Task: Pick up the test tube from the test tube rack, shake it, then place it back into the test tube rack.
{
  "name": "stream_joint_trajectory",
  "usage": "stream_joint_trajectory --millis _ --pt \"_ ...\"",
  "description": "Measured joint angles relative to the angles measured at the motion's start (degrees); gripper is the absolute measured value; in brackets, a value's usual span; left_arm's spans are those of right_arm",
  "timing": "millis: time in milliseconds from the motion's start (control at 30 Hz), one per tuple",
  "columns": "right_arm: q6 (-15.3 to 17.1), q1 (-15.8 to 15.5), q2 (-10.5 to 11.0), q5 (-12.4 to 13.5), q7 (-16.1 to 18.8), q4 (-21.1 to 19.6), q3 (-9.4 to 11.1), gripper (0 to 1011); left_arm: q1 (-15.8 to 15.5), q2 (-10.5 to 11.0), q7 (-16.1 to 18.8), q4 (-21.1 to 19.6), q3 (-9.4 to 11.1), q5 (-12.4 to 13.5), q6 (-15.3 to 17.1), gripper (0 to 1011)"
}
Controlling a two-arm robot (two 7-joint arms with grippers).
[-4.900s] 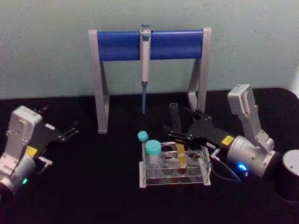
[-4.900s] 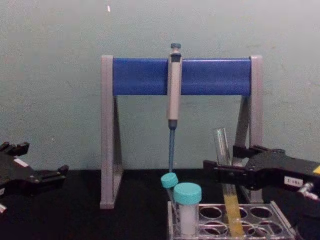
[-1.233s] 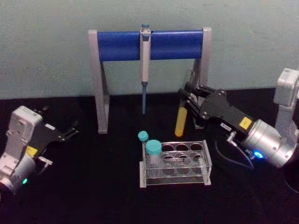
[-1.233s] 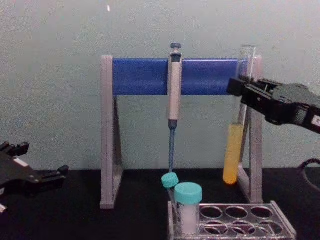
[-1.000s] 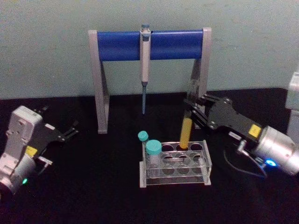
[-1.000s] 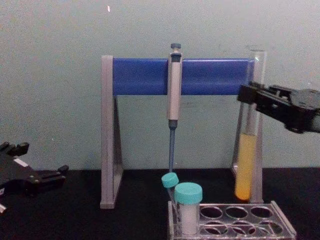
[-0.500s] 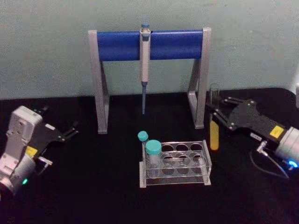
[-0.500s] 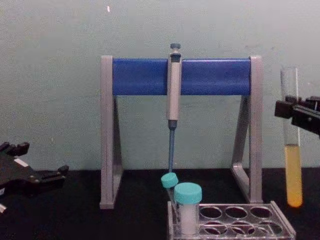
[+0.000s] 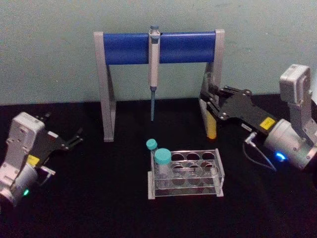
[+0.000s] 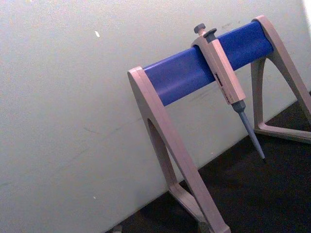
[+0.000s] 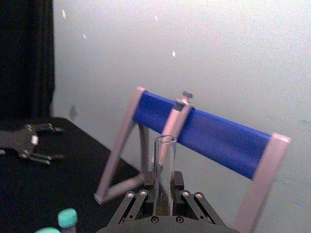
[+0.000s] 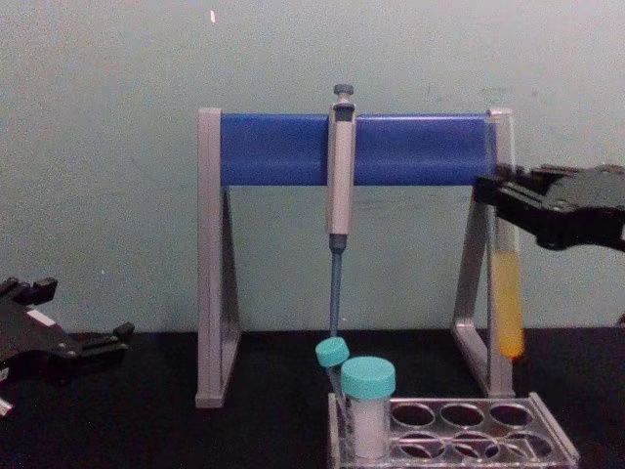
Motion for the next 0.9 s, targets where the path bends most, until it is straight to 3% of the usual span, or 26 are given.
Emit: stream_joint_trajectory --millis 67,200,400,500,633,900 --pt "-0.32 0.47 -0.65 0.6 0.91 0.67 -0.1 232 0.0 0.0 0.0 0.0 0.0 0.0 0.0 1001" --pt "-0.81 1.15 -1.91 4.35 4.92 2.14 -0.13 232 0.0 0.0 0.0 0.0 0.0 0.0 0.0 1001" --pt "-0.68 0.78 -1.59 9.8 9.52 2.18 0.02 232 0.0 0.0 0.0 0.0 0.0 0.0 0.0 1001" --pt "0.24 -0.28 -0.37 13.8 12.52 1.04 0.38 232 0.0 0.0 0.0 0.0 0.0 0.0 0.0 1001" --pt "1.48 -2.12 1.53 17.05 14.38 -0.8 0.95 232 0.0 0.0 0.0 0.0 0.0 0.0 0.0 1001" --pt "2.39 -6.35 7.15 18.36 13.92 -5.55 2.35 232 0.0 0.0 0.0 0.0 0.0 0.0 0.0 1001"
